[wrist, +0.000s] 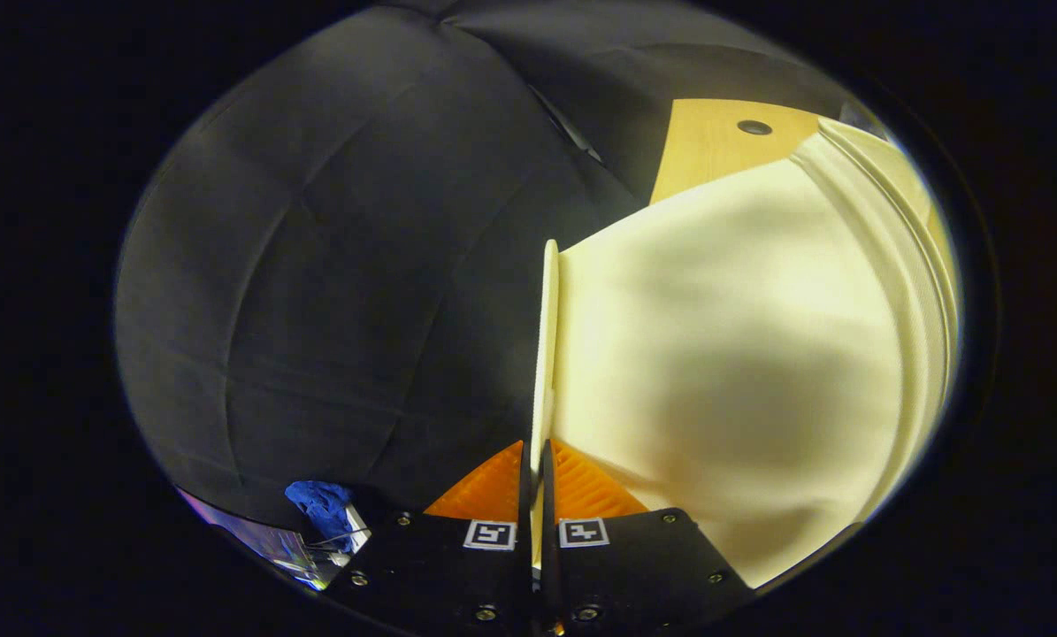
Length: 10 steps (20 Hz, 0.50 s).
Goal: Open the storage box then place both shoes into the box .Put the left shoe in first, then the right shoe, with the right side of both shoes facing outward in a uniform manner.
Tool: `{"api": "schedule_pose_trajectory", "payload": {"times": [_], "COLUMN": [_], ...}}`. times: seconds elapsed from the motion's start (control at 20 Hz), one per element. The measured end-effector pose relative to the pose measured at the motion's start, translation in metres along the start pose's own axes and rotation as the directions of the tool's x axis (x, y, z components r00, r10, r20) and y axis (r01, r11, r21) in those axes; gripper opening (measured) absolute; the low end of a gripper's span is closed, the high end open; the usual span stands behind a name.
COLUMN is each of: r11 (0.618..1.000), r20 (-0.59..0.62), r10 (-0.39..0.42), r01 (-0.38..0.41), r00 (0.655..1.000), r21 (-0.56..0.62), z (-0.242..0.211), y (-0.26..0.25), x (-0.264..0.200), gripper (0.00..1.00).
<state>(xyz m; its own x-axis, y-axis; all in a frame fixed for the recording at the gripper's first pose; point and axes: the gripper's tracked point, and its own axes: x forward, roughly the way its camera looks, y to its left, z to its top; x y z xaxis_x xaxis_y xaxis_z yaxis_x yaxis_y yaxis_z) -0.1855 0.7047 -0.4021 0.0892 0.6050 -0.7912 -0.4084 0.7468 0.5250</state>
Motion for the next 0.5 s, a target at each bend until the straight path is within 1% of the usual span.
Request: {"api": "schedule_pose_trajectory", "payload": {"times": [0.1,0.2,0.25,0.35,0.4,0.5], "r11": [1.000,1.000,1.000,0.998,0.998,0.998], "r20": [-0.002,0.010,0.022,0.042,0.053,0.078], "r10": [-0.025,0.023,0.031,0.057,0.061,0.066], "r01": [0.025,-0.023,-0.031,-0.056,-0.060,-0.064], "r00": [1.000,1.000,0.999,0.997,0.997,0.995], "r21": [0.010,0.012,-0.001,-0.022,-0.021,-0.029], "z": [-0.001,0.005,0.010,0.020,0.024,0.041], "y": [-0.008,0.001,0.005,0.009,0.012,0.010], "x": [0.005,-0.006,-0.018,-0.036,-0.048,-0.073], "gripper": [0.04,0.06,0.14,0.41,0.47,0.67]}}
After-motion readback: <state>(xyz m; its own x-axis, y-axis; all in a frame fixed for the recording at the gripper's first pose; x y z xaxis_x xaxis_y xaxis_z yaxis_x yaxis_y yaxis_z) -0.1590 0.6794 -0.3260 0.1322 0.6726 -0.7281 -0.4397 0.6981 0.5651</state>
